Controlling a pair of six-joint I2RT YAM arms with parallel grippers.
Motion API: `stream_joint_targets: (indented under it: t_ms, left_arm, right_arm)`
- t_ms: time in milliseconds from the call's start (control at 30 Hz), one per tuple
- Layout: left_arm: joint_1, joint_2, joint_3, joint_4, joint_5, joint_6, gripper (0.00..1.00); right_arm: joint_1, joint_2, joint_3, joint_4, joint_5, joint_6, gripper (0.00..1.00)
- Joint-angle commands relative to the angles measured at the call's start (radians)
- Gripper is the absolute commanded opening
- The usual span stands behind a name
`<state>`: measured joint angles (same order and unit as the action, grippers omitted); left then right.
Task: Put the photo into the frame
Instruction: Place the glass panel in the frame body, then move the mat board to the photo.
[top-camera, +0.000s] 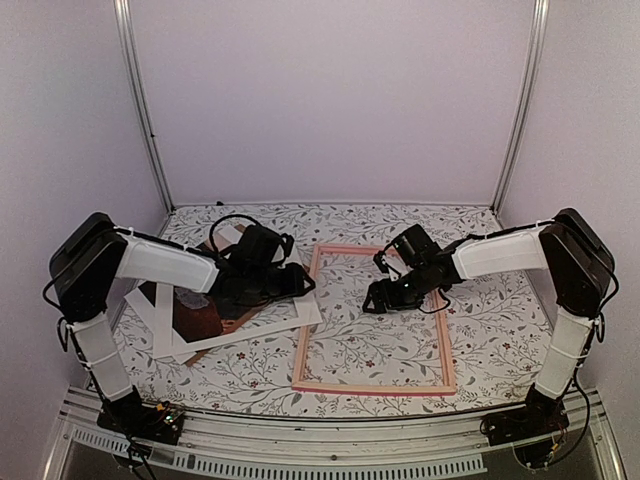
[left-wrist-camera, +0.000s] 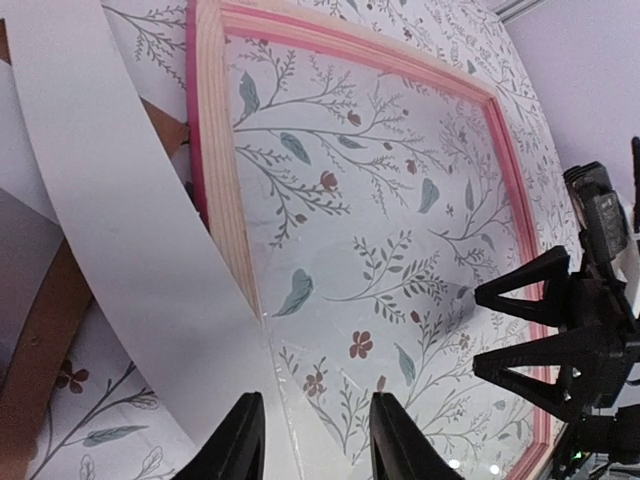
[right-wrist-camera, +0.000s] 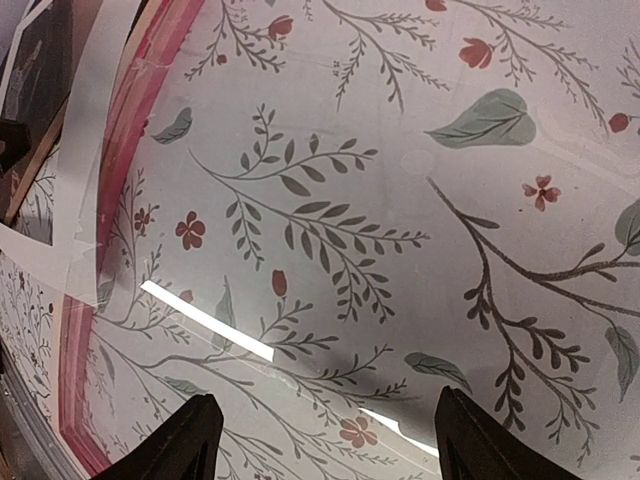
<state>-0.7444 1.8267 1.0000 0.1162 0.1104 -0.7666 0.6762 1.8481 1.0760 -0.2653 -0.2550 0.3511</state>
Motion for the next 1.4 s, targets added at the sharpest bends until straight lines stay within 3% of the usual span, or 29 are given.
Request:
stream_joint_targets:
  t_ms: [0,567,900,1367]
  left_arm:
    - [0.015,-0.046,-0.038,-0.012,-0.044,0.032,0.38]
    - [0.038,-0.098,-0.133,-0.042,0.003,0.069,0.38]
    - [0.096,-0.098,-0.142,-0.084,0.197,0.161,0.4]
    - [0.19,-0.001,-0.127,0.054,0.344,0.104,0.42]
  right_arm:
    - [0.006,0.023,0.005,-0.03,0.028,-0.002,0.77]
    - [0.006,0.022,0.008,-0.035,0.037,-0.005,0.77]
    - [0.006,0.02,0.01,-0.036,0.037,-0.006,0.78]
    - [0.006,0.02,0.025,-0.046,0.036,-0.008,0.77]
